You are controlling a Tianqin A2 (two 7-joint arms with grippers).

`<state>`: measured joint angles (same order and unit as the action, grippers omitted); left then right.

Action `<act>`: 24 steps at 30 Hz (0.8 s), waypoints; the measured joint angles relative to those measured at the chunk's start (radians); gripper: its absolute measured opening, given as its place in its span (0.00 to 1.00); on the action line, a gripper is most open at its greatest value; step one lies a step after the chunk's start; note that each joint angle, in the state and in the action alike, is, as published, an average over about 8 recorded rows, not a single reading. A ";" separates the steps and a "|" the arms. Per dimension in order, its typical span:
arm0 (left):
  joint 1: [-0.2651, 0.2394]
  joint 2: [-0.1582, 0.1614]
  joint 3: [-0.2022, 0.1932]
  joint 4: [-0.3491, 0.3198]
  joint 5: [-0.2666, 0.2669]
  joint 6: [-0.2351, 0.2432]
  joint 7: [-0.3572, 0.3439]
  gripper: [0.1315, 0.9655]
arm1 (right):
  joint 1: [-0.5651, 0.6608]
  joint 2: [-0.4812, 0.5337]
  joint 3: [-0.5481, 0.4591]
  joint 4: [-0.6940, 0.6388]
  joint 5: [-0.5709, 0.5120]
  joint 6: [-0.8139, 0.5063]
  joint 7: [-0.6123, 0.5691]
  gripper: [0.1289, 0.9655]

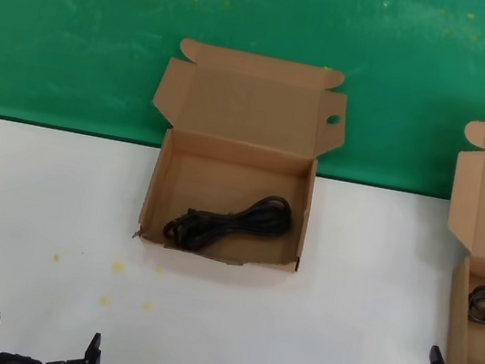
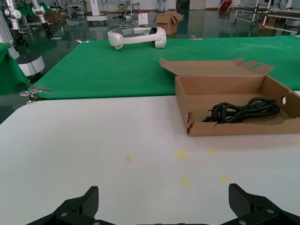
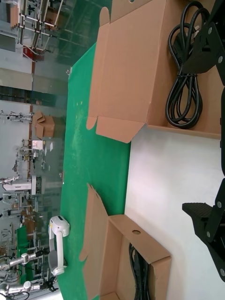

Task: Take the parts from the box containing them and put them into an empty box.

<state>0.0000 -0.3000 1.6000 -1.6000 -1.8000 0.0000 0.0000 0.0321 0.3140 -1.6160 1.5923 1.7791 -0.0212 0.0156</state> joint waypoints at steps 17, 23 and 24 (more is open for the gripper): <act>0.000 0.000 0.000 0.000 0.000 0.000 0.000 1.00 | 0.000 0.000 0.000 0.000 0.000 0.000 0.000 1.00; 0.000 0.000 0.000 0.000 0.000 0.000 0.000 1.00 | 0.000 0.000 0.000 0.000 0.000 0.000 0.000 1.00; 0.000 0.000 0.000 0.000 0.000 0.000 0.000 1.00 | 0.000 0.000 0.000 0.000 0.000 0.000 0.000 1.00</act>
<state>0.0000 -0.3000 1.6000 -1.6000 -1.8000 0.0000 0.0000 0.0321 0.3140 -1.6160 1.5923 1.7791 -0.0212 0.0156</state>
